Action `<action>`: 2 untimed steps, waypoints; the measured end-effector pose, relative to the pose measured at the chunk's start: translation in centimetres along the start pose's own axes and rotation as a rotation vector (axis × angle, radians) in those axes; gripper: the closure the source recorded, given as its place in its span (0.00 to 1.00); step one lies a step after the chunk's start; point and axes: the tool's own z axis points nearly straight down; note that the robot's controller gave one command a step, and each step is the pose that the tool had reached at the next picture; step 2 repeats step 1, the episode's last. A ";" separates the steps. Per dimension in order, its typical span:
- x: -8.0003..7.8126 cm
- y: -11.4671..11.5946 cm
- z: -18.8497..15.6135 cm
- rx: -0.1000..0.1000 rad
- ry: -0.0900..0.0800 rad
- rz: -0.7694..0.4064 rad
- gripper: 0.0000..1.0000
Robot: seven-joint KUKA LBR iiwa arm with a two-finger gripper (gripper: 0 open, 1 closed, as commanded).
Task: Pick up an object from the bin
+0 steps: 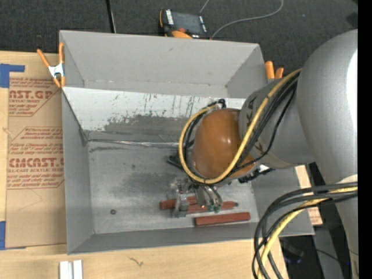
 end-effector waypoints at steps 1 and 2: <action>-0.2 -2.5 -14.8 0.002 -0.010 0.017 1.00; -0.2 -2.5 -14.8 0.002 -0.010 0.017 1.00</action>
Offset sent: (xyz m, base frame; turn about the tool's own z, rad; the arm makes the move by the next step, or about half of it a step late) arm 0.0014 -0.0252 0.1434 0.0155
